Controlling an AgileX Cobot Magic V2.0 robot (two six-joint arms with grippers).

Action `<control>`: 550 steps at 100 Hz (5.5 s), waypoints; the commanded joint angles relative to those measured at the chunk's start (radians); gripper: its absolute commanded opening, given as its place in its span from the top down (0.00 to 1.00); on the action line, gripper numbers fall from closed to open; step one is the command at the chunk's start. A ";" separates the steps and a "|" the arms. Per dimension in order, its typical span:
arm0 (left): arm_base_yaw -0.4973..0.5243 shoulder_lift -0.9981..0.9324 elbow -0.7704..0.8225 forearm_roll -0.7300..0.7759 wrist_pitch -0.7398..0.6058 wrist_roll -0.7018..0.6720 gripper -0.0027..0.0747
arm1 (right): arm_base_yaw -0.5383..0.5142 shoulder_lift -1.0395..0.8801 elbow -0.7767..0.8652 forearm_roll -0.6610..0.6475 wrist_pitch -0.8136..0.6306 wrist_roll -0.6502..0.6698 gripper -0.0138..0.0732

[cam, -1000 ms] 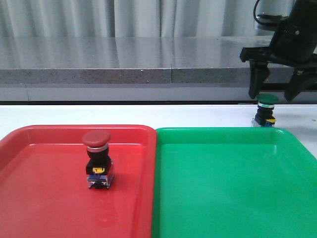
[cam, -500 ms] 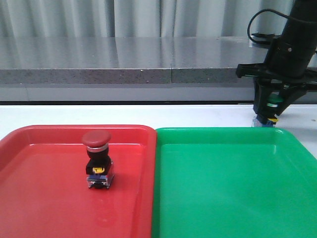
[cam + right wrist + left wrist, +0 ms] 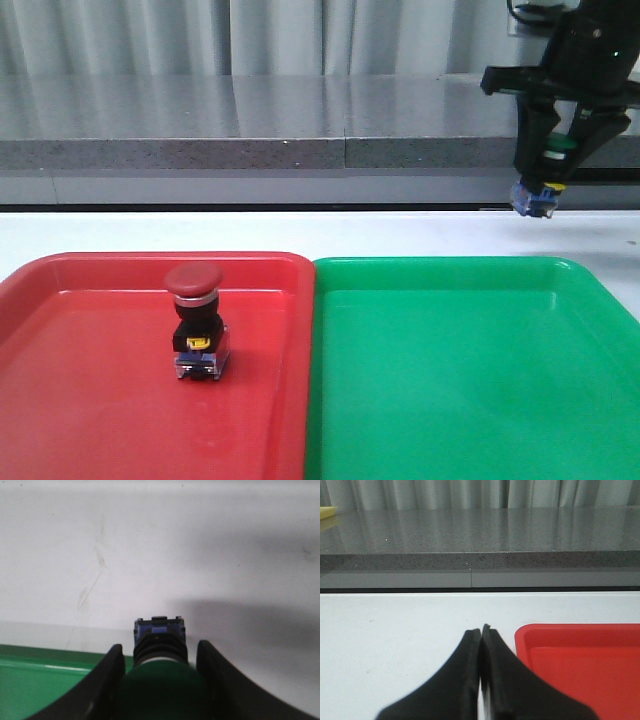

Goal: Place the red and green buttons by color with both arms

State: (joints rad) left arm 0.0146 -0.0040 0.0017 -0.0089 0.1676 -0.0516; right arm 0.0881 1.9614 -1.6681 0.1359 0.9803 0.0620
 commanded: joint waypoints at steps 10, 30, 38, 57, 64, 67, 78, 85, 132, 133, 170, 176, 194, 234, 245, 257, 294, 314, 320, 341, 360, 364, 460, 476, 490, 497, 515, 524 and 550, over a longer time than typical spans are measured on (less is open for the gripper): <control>0.004 -0.034 0.011 -0.008 -0.086 -0.008 0.99 | 0.000 -0.136 -0.027 0.043 0.021 0.003 0.64; 0.004 -0.034 0.011 -0.008 -0.086 -0.008 0.99 | 0.026 -0.186 -0.027 0.081 0.077 0.003 0.64; 0.004 -0.034 0.011 -0.008 -0.086 -0.008 0.99 | 0.050 -0.197 -0.027 0.082 0.088 0.005 0.64; 0.004 -0.034 0.011 -0.008 -0.086 -0.008 0.99 | 0.122 -0.212 0.007 0.080 0.081 0.068 0.64; 0.004 -0.034 0.011 -0.008 -0.086 -0.008 0.99 | 0.150 -0.222 0.052 0.080 0.049 0.076 0.64; 0.004 -0.034 0.011 -0.008 -0.086 -0.008 0.99 | 0.161 -0.227 0.076 0.080 0.034 0.083 0.64; 0.004 -0.034 0.011 -0.008 -0.086 -0.008 0.99 | 0.197 -0.252 0.155 0.080 -0.025 0.103 0.64; 0.004 -0.034 0.011 -0.008 -0.086 -0.008 0.99 | 0.219 -0.266 0.209 0.080 -0.064 0.123 0.64; 0.004 -0.034 0.011 -0.008 -0.086 -0.008 0.99 | 0.316 -0.274 0.489 0.081 -0.242 0.151 0.64; 0.004 -0.034 0.011 -0.008 -0.086 -0.008 0.99 | 0.316 -0.273 0.490 0.081 -0.242 0.151 0.64; 0.004 -0.034 0.011 -0.008 -0.086 -0.008 0.99 | 0.316 -0.228 0.495 0.081 -0.225 0.151 0.64; 0.004 -0.034 0.011 -0.008 -0.086 -0.008 0.99 | 0.316 -0.228 0.495 0.081 -0.223 0.147 0.64; 0.004 -0.034 0.011 -0.008 -0.086 -0.008 0.99 | 0.316 -0.228 0.495 0.081 -0.223 0.132 0.51; 0.004 -0.034 0.011 -0.008 -0.086 -0.008 0.99 | 0.316 -0.235 0.489 0.100 -0.223 0.132 0.31; 0.004 -0.034 0.011 -0.008 -0.086 -0.008 0.99 | 0.316 -0.240 0.480 0.113 -0.207 0.132 0.31; 0.004 -0.034 0.011 -0.008 -0.086 -0.008 0.99 | 0.316 -0.259 0.480 0.121 -0.202 0.132 0.31; 0.004 -0.034 0.011 -0.008 -0.086 -0.008 0.99 | 0.316 -0.407 0.480 0.113 -0.172 0.109 0.32; 0.004 -0.034 0.011 -0.008 -0.086 -0.008 0.99 | 0.312 -0.500 0.480 0.045 -0.169 0.106 0.56; 0.004 -0.034 0.011 -0.008 -0.086 -0.008 0.99 | 0.303 -0.518 0.480 0.038 -0.166 0.106 0.67; 0.004 -0.034 0.011 -0.008 -0.086 -0.008 0.99 | 0.240 -0.556 0.483 0.020 -0.149 0.106 0.92; 0.004 -0.034 0.011 -0.008 -0.086 -0.008 0.99 | 0.148 -0.579 0.484 0.000 -0.097 0.106 0.91; 0.004 -0.034 0.011 -0.008 -0.086 -0.008 0.99 | 0.128 -0.588 0.485 -0.010 -0.090 0.106 0.91; 0.004 -0.034 0.011 -0.008 -0.086 -0.008 0.99 | -0.051 -1.142 0.852 -0.193 -0.465 0.107 0.91; 0.004 -0.034 0.011 -0.008 -0.086 -0.008 0.99 | -0.051 -1.224 0.921 -0.210 -0.499 0.107 0.91; 0.004 -0.034 0.011 -0.008 -0.086 -0.008 0.99 | -0.051 -1.285 0.975 -0.243 -0.592 0.107 0.91; 0.004 -0.034 0.011 -0.008 -0.086 -0.008 0.99 | -0.051 -1.315 1.004 -0.243 -0.628 0.107 0.91; 0.004 -0.034 0.011 -0.008 -0.086 -0.008 0.99 | -0.051 -1.400 1.087 -0.244 -0.697 0.107 0.91; 0.004 -0.034 0.011 -0.008 -0.086 -0.008 0.99 | -0.051 -1.448 1.134 -0.244 -0.733 0.107 0.91; 0.004 -0.034 0.011 -0.008 -0.086 -0.008 0.99 | -0.052 -1.573 1.252 -0.266 -0.840 0.107 0.91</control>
State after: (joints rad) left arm 0.0146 -0.0040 0.0017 -0.0089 0.1659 -0.0516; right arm 0.0445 0.4124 -0.4203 -0.1080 0.2567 0.1770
